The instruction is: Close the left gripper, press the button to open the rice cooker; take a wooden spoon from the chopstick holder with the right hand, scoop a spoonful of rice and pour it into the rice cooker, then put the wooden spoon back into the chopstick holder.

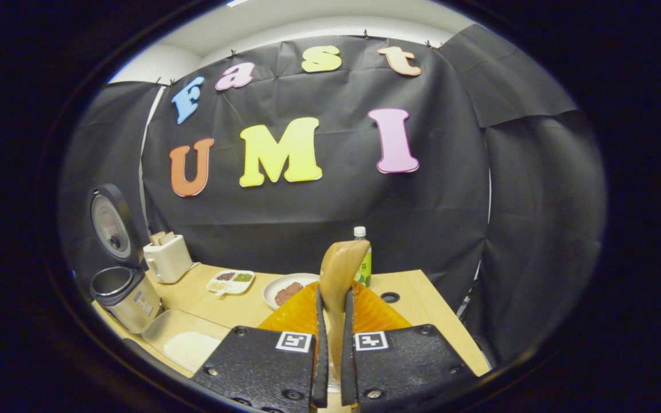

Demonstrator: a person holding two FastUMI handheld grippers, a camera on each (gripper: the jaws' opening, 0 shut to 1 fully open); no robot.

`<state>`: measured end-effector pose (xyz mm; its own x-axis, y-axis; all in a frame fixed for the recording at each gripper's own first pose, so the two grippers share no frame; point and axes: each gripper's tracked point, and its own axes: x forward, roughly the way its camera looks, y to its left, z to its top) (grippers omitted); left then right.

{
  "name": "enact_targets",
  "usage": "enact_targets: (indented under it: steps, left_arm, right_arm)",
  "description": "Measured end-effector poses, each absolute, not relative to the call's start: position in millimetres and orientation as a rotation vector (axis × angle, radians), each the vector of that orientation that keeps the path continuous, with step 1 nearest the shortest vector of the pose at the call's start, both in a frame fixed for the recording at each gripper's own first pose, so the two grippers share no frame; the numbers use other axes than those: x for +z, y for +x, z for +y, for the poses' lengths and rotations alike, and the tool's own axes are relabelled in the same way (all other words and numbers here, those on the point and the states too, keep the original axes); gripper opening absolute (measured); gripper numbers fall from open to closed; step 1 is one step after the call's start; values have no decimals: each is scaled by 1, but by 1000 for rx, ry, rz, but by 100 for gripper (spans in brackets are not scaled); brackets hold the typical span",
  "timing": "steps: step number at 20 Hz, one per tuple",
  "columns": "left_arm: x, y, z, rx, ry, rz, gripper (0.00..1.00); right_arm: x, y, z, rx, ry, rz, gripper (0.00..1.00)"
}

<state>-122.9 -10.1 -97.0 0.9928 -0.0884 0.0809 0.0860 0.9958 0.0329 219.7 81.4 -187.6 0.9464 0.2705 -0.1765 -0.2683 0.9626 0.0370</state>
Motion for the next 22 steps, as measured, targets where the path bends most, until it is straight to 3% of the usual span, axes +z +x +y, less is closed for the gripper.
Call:
enact_targets:
  steps: [10, 15, 22]
  left_arm:
    - [-89, -126, 15, -43, 12, -93, 97]
    - [-89, -129, 24, -23, 16, -88, 97]
    - [-89, -131, 30, -18, 17, -93, 97]
  right_arm:
    - [-162, 163, 201, 415, -24, 121, 14]
    - [-194, 152, 258, 446, -52, 119, 14]
    - [-282, 162, 268, 299, -77, 221, 14]
